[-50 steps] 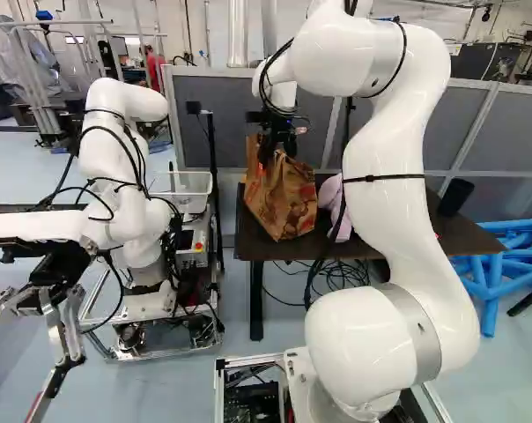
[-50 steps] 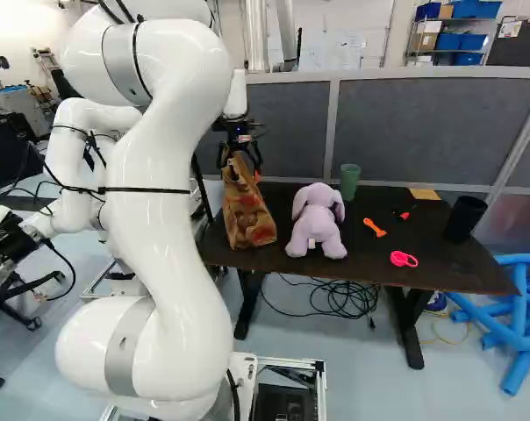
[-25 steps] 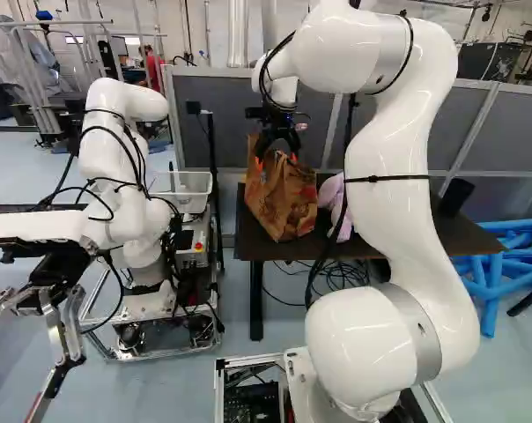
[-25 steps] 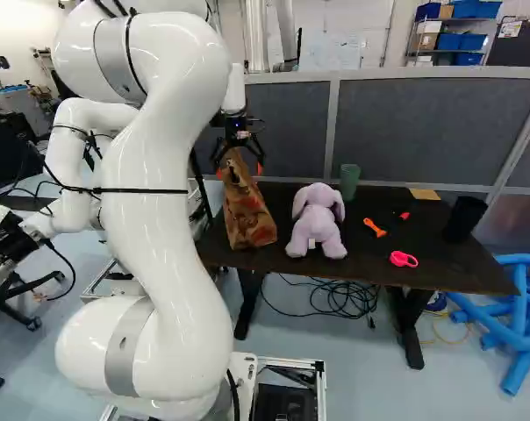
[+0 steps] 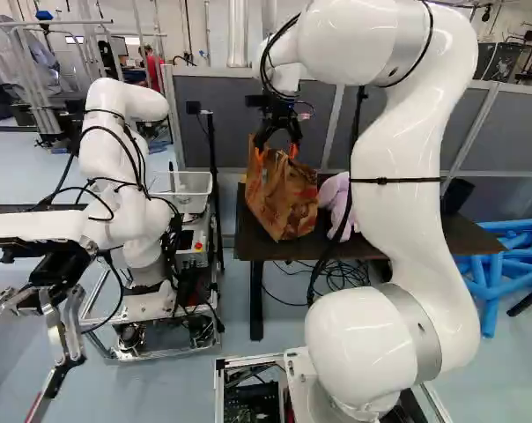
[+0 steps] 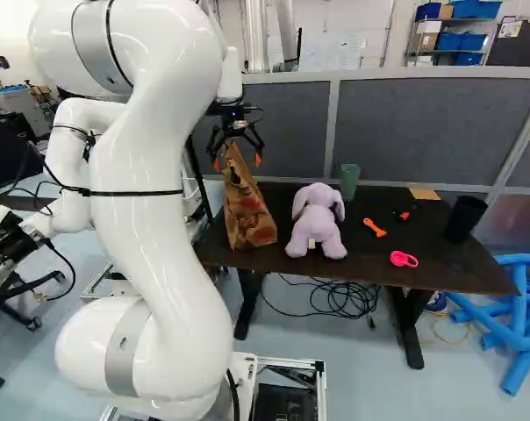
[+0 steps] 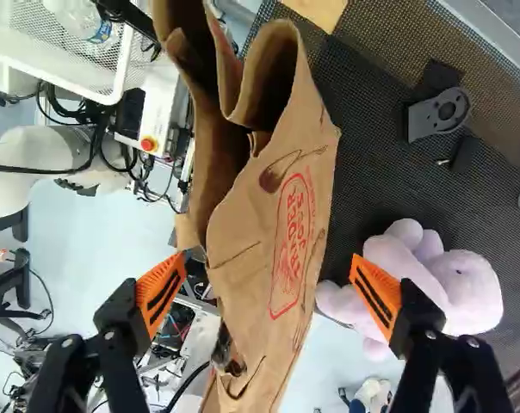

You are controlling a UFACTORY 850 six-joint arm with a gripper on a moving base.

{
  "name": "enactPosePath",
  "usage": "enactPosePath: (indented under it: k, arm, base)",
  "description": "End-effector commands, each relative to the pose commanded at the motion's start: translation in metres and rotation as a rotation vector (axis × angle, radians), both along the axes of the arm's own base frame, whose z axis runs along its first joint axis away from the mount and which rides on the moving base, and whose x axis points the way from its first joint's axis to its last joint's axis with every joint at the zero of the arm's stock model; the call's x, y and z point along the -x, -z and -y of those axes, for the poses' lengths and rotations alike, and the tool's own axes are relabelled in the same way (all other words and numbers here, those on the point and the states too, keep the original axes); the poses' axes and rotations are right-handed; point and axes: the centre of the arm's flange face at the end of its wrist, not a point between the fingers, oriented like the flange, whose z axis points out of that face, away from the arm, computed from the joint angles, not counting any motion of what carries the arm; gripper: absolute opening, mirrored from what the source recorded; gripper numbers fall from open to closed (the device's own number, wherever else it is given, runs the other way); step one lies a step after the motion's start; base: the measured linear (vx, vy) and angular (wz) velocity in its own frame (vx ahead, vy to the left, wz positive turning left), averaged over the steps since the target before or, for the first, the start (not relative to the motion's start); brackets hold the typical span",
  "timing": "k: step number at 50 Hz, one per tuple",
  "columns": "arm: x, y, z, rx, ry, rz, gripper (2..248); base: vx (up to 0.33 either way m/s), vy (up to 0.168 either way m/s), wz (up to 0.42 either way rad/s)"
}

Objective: Pick up the bag on the ground and place it on the table

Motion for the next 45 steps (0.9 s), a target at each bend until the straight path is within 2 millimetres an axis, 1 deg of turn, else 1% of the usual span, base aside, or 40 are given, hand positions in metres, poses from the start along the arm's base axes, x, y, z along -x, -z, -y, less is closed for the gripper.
enactPosePath:
  k: [28,45]
  arm:
    - [0.017,-0.044,0.001,-0.004,0.0,0.072,247]
    - [0.027,-0.07,-0.003,-0.006,-0.007,0.116,247]
  base:
    - [0.0,0.0,0.0]
    - [0.0,0.0,0.0]
